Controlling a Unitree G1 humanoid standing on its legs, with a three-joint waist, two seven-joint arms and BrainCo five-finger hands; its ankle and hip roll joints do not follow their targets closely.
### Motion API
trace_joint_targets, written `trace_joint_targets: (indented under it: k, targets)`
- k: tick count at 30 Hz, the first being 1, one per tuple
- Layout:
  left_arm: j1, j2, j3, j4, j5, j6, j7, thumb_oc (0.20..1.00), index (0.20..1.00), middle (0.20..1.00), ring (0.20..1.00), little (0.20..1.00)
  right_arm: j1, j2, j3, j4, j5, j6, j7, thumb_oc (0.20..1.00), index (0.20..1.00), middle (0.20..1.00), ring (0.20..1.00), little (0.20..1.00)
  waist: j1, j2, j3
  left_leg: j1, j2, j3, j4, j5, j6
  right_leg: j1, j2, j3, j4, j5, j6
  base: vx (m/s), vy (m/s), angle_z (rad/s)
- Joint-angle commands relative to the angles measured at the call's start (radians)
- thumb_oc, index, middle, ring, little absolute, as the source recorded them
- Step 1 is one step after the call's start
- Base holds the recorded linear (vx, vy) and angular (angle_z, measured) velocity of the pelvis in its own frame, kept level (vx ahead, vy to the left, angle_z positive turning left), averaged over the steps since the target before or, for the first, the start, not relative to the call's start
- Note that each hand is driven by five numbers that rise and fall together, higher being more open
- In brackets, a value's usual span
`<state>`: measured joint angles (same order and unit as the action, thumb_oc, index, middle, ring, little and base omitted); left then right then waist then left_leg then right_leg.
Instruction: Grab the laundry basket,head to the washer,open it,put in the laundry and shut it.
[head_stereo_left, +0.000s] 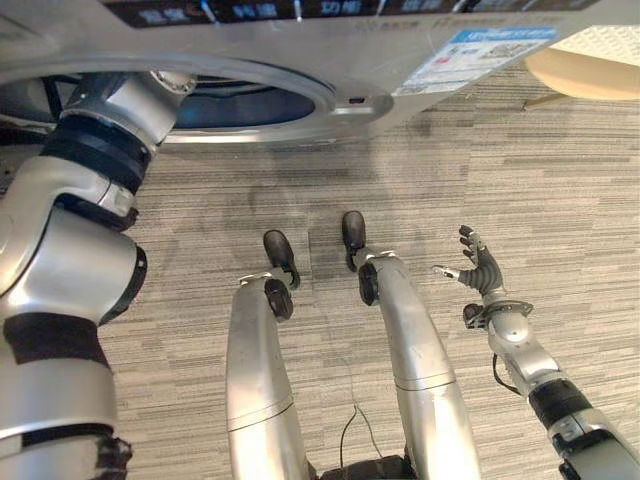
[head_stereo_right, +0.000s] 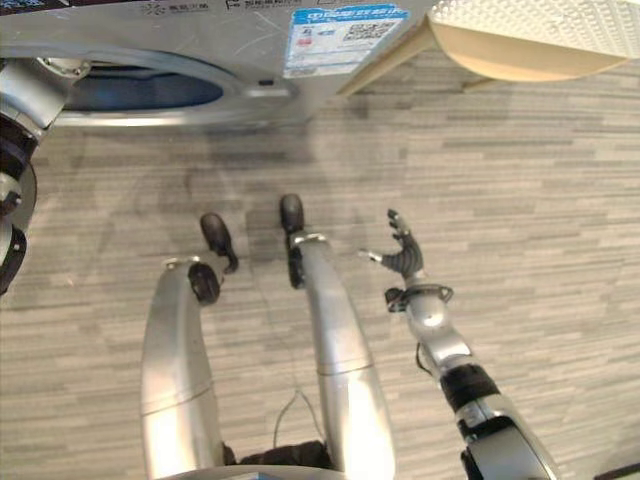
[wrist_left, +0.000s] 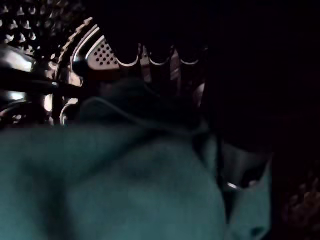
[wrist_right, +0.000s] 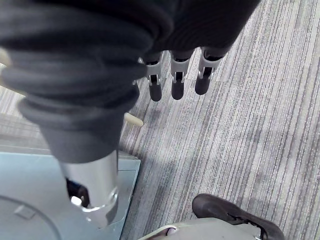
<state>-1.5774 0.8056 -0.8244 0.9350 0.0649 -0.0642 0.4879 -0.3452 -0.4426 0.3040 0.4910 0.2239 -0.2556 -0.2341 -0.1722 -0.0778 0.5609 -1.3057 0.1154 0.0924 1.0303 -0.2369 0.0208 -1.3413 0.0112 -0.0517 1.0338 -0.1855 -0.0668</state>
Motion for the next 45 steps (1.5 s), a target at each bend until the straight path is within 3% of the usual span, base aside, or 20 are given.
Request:
trace_joint_targets:
  k: [1, 6, 10, 12, 15, 16, 19, 20, 23, 25, 28, 30, 31, 36, 38, 39, 40, 41, 43, 45]
  targets:
    - [0.087, -0.049, 0.073, -0.004, -0.061, -0.03, -0.1, 1.0, 1.0, 1.0, 1.0, 1.0, 0.098, -0.025, 0.025, -0.039, 0.003, -0.002, 0.029, 1.0, 1.0, 1.0, 1.0, 1.0, -0.003, 0.049, -0.14, -0.026, 0.004, -0.063, -0.001, -0.021, 0.033, 0.044, -0.015, 0.008, -0.093, -0.045, 0.091, 0.01, -0.031, 0.12]
    - [0.324, -0.123, 0.198, -0.046, -0.109, -0.044, -0.148, 1.0, 1.0, 1.0, 1.0, 1.0, 0.113, -0.002, 0.028, -0.013, 0.002, 0.013, 0.029, 1.0, 1.0, 1.0, 1.0, 1.0, 0.013, 0.04, -0.158, 0.036, -0.006, -0.067, -0.029, -0.022, 0.022, 0.101, -0.029, -0.005, -0.107, -0.058, 0.079, 0.0, -0.029, 0.13]
    - [0.599, -0.175, 0.33, -0.2, -0.154, -0.067, -0.174, 1.0, 1.0, 1.0, 1.0, 1.0, 0.114, 0.014, 0.01, 0.003, -0.016, 0.042, 0.012, 1.0, 1.0, 1.0, 1.0, 1.0, 0.044, 0.034, -0.174, 0.172, -0.017, -0.062, -0.136, -0.01, 0.005, 0.227, -0.042, -0.011, -0.201, -0.043, 0.077, -0.03, -0.038, 0.29]
    - [0.867, -0.236, 0.442, -0.322, -0.189, -0.083, -0.211, 1.0, 1.0, 1.0, 1.0, 1.0, 0.132, 0.033, -0.016, 0.017, -0.044, 0.072, 0.008, 1.0, 1.0, 1.0, 1.0, 1.0, 0.073, 0.03, -0.19, 0.334, -0.03, -0.046, -0.281, 0.015, -0.011, 0.374, -0.04, -0.013, -0.326, -0.019, 0.086, -0.02, -0.017, 0.19]
    - [1.157, -0.324, 0.525, -0.399, -0.217, -0.081, -0.256, 1.0, 1.0, 1.0, 1.0, 1.0, 0.18, 0.044, -0.044, 0.038, -0.082, 0.111, 0.02, 1.0, 1.0, 1.0, 1.0, 1.0, 0.098, 0.026, -0.199, 0.586, -0.056, -0.034, -0.486, 0.057, -0.021, 0.615, -0.038, -0.002, -0.51, 0.014, 0.095, 0.05, -0.004, 0.07]
    - [1.16, -0.324, 0.526, -0.401, -0.217, -0.081, -0.256, 1.0, 1.0, 1.0, 1.0, 1.0, 0.181, 0.043, -0.043, 0.037, -0.082, 0.112, 0.02, 1.0, 1.0, 1.0, 1.0, 1.0, 0.098, 0.025, -0.195, 0.596, -0.057, -0.032, -0.492, 0.06, -0.021, 0.624, -0.038, -0.001, -0.514, 0.016, 0.095, 0.11, -0.012, 0.15]
    - [1.304, -0.367, 0.553, -0.366, -0.22, -0.071, -0.299, 1.0, 1.0, 1.0, 1.0, 1.0, 0.22, 0.051, -0.065, 0.074, -0.087, 0.131, 0.039, 1.0, 1.0, 1.0, 1.0, 1.0, 0.107, 0.022, -0.203, 0.784, -0.073, -0.029, -0.639, 0.095, -0.027, 0.81, -0.039, 0.013, -0.65, 0.044, 0.103, 0.11, -0.018, 0.07]
    - [1.351, -0.377, 0.557, -0.352, -0.209, -0.063, -0.316, 1.0, 1.0, 1.0, 1.0, 1.0, 0.235, 0.056, -0.071, 0.086, -0.091, 0.135, 0.048, 1.0, 1.0, 1.0, 1.0, 1.0, 0.108, 0.022, -0.213, 0.832, -0.077, -0.021, -0.694, 0.137, -0.023, 0.855, -0.041, 0.01, -0.7, 0.078, 0.1, 0.11, -0.001, 0.08]
    - [1.456, -0.403, 0.574, -0.302, -0.193, -0.051, -0.348, 1.0, 1.0, 1.0, 1.0, 1.0, 0.273, 0.069, -0.084, 0.142, -0.105, 0.144, 0.067, 1.0, 1.0, 1.0, 1.0, 1.0, 0.113, 0.026, -0.24, 0.979, -0.091, -0.03, -0.795, 0.156, -0.021, 1.004, -0.031, 0.038, -0.803, 0.096, 0.107, 0.19, 0.029, -0.03]
    - [1.494, -0.42, 0.567, -0.271, -0.174, -0.048, -0.363, 1.0, 1.0, 1.0, 1.0, 1.0, 0.289, 0.077, -0.093, 0.182, -0.11, 0.146, 0.076, 1.0, 1.0, 1.0, 1.0, 1.0, 0.124, 0.02, -0.264, 1.048, -0.125, -0.082, -0.846, 0.171, -0.027, 1.078, -0.02, 0.055, -0.858, 0.108, 0.113, 0.2, 0.055, -0.45]
    - [1.509, -0.456, 0.554, -0.202, -0.151, -0.045, -0.381, 1.0, 1.0, 1.0, 1.0, 1.0, 0.293, 0.082, -0.112, 0.259, -0.113, 0.149, 0.081, 1.0, 1.0, 1.0, 1.0, 1.0, 0.135, 0.015, -0.291, 1.095, -0.204, -0.238, -0.882, 0.179, -0.034, 1.144, -0.008, 0.094, -0.916, 0.13, 0.128, 0.14, 0.057, -0.46]
    - [1.514, -0.472, 0.551, -0.154, -0.131, -0.044, -0.395, 1.0, 1.0, 1.0, 1.0, 1.0, 0.29, 0.09, -0.119, 0.299, -0.12, 0.155, 0.086, 1.0, 1.0, 1.0, 1.0, 1.0, 0.13, 0.016, -0.323, 1.132, -0.231, -0.291, -0.927, 0.174, -0.026, 1.169, 0.012, 0.137, -0.951, 0.141, 0.136, 0.2, 0.096, -0.87]
    - [1.526, -0.487, 0.542, -0.1, -0.103, -0.038, -0.408, 1.0, 1.0, 1.0, 1.0, 1.0, 0.306, 0.099, -0.128, 0.345, -0.125, 0.165, 0.098, 1.0, 1.0, 1.0, 1.0, 1.0, 0.109, 0.018, -0.378, 1.194, -0.22, -0.24, -0.977, 0.171, -0.007, 1.201, 0.024, 0.193, -0.98, 0.17, 0.152, 0.24, 0.123, -1.2]
    - [1.519, -0.487, 0.512, -0.086, -0.052, -0.039, -0.409, 1.0, 1.0, 1.0, 1.0, 1.0, 0.333, 0.105, -0.12, 0.347, -0.137, 0.171, 0.102, 1.0, 1.0, 1.0, 1.0, 1.0, 0.101, 0.015, -0.396, 1.254, -0.193, -0.129, -1.018, 0.163, 0.01, 1.208, 0.051, 0.256, -0.967, 0.183, 0.17, 0.07, 0.103, -1.06]
    - [1.501, -0.486, 0.502, -0.088, -0.039, -0.04, -0.398, 1.0, 1.0, 1.0, 1.0, 1.0, 0.329, 0.11, -0.118, 0.336, -0.143, 0.17, 0.102, 1.0, 1.0, 1.0, 1.0, 1.0, 0.107, 0.017, -0.385, 1.272, -0.172, -0.052, -1.025, 0.152, 0.011, 1.183, 0.047, 0.204, -0.93, 0.173, 0.181, -0.07, 0.01, -1.84]
    - [1.492, -0.482, 0.503, -0.085, -0.039, -0.044, -0.389, 1.0, 1.0, 1.0, 1.0, 1.0, 0.326, 0.116, -0.115, 0.324, -0.153, 0.165, 0.095, 1.0, 1.0, 1.0, 1.0, 1.0, 0.12, 0.024, -0.381, 1.291, -0.149, 0.011, -1.035, 0.151, 0.005, 1.174, 0.002, 0.052, -0.913, 0.156, 0.189, -0.08, -0.048, -1.85]
    - [1.485, -0.481, 0.499, -0.091, -0.032, -0.046, -0.387, 1.0, 1.0, 1.0, 1.0, 1.0, 0.327, 0.12, -0.117, 0.32, -0.158, 0.161, 0.092, 1.0, 1.0, 1.0, 1.0, 1.0, 0.128, 0.03, -0.382, 1.3, -0.134, 0.043, -1.04, 0.151, 0.002, 1.178, -0.033, -0.055, -0.91, 0.139, 0.18, -0.05, -0.054, -1.43]
    - [1.484, -0.48, 0.499, -0.091, -0.032, -0.046, -0.387, 1.0, 1.0, 1.0, 1.0, 1.0, 0.326, 0.12, -0.117, 0.32, -0.158, 0.161, 0.092, 1.0, 1.0, 1.0, 1.0, 1.0, 0.127, 0.029, -0.384, 1.298, -0.135, 0.043, -1.04, 0.153, 0.002, 1.176, -0.033, -0.055, -0.911, 0.141, 0.179, -0.03, -0.067, -1.75]
    - [1.472, -0.478, 0.502, -0.108, -0.039, -0.048, -0.377, 1.0, 1.0, 1.0, 1.0, 1.0, 0.321, 0.126, -0.115, 0.311, -0.171, 0.159, 0.08, 1.0, 1.0, 1.0, 1.0, 1.0, 0.146, 0.042, -0.384, 1.321, -0.104, 0.125, -1.046, 0.147, -0.004, 1.18, -0.098, -0.234, -0.889, 0.119, 0.169, 0.0, -0.073, -1.9]
    - [1.474, -0.476, 0.504, -0.13, -0.039, -0.051, -0.373, 1.0, 1.0, 1.0, 1.0, 1.0, 0.322, 0.128, -0.118, 0.306, -0.179, 0.163, 0.07, 1.0, 1.0, 1.0, 1.0, 1.0, 0.156, 0.051, -0.396, 1.355, -0.083, 0.197, -1.048, 0.113, -0.008, 1.207, -0.143, -0.341, -0.88, 0.099, 0.18, 0.08, -0.109, -1.39]
